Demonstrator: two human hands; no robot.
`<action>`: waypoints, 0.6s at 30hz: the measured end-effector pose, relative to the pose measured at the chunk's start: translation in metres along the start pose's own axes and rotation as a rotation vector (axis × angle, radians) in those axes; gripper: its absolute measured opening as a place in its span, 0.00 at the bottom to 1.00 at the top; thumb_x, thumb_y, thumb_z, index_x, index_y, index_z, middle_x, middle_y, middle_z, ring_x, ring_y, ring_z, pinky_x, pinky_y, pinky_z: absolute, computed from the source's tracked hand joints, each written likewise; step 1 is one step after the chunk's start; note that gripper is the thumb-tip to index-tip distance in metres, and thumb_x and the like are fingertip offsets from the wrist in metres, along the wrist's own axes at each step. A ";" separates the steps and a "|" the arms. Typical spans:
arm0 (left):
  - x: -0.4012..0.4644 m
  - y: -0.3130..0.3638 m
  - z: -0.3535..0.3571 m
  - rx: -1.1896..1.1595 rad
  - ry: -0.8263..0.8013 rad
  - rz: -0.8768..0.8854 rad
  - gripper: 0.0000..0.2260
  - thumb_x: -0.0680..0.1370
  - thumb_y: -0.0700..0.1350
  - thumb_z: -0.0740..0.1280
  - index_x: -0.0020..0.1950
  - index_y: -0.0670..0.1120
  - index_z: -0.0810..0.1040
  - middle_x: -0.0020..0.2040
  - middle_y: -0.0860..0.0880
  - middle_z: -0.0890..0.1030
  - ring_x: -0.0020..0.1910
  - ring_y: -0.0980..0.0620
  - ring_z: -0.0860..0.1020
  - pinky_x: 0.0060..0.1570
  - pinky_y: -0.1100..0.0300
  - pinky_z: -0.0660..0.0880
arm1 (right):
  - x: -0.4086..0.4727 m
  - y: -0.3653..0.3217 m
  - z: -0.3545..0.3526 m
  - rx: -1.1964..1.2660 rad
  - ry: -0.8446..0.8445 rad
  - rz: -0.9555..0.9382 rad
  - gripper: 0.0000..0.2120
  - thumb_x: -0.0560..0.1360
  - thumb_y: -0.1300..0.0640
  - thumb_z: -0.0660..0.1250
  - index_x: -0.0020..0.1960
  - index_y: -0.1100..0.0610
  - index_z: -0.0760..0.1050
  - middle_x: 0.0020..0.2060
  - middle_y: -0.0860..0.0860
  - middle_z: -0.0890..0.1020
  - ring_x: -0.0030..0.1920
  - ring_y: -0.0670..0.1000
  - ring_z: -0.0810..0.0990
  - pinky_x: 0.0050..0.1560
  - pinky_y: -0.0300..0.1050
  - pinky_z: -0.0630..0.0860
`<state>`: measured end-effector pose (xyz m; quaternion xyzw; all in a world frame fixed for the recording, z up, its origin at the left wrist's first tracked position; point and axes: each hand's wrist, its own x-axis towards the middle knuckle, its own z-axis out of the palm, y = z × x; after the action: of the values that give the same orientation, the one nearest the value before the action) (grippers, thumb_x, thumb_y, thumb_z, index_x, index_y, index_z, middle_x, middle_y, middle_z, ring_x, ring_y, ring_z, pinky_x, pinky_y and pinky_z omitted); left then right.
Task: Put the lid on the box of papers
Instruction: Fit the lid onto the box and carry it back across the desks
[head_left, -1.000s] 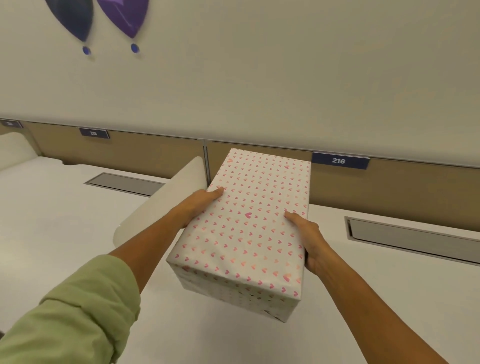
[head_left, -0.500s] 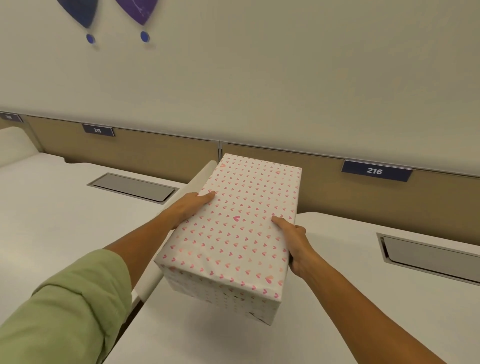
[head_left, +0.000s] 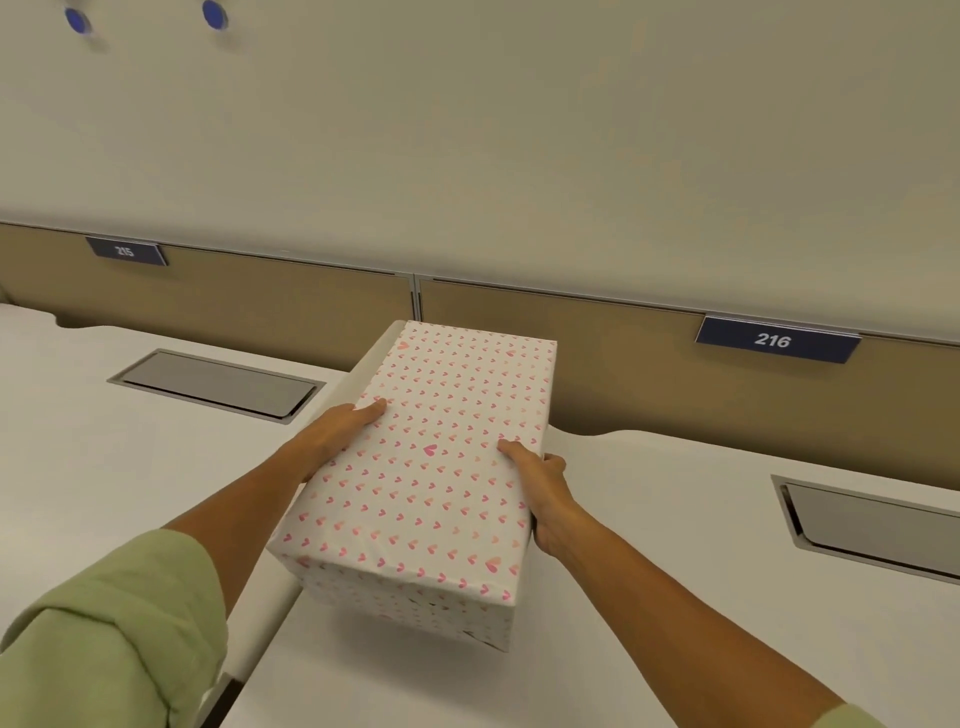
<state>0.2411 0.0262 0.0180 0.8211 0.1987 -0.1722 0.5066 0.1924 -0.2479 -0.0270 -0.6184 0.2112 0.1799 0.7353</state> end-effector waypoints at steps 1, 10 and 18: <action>0.007 -0.002 -0.001 0.006 0.000 -0.005 0.25 0.75 0.67 0.63 0.62 0.50 0.72 0.54 0.46 0.84 0.50 0.43 0.85 0.58 0.43 0.79 | 0.006 0.001 0.001 -0.002 0.001 0.008 0.30 0.73 0.42 0.72 0.65 0.51 0.60 0.55 0.55 0.82 0.54 0.57 0.84 0.55 0.58 0.81; 0.048 -0.015 0.003 0.035 0.008 -0.056 0.26 0.75 0.67 0.63 0.63 0.50 0.71 0.50 0.47 0.84 0.46 0.43 0.85 0.45 0.50 0.81 | 0.032 0.013 0.009 -0.034 0.007 0.045 0.31 0.73 0.39 0.71 0.65 0.49 0.59 0.55 0.53 0.80 0.54 0.54 0.82 0.48 0.51 0.80; 0.062 -0.028 0.007 0.094 0.017 -0.131 0.36 0.73 0.69 0.63 0.74 0.49 0.65 0.60 0.45 0.79 0.50 0.42 0.82 0.55 0.45 0.79 | 0.041 0.025 0.012 -0.059 0.010 0.067 0.31 0.73 0.39 0.71 0.66 0.49 0.59 0.55 0.52 0.80 0.53 0.52 0.82 0.44 0.48 0.79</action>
<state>0.2804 0.0403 -0.0365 0.8306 0.2479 -0.2073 0.4535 0.2152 -0.2314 -0.0681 -0.6331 0.2300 0.2074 0.7094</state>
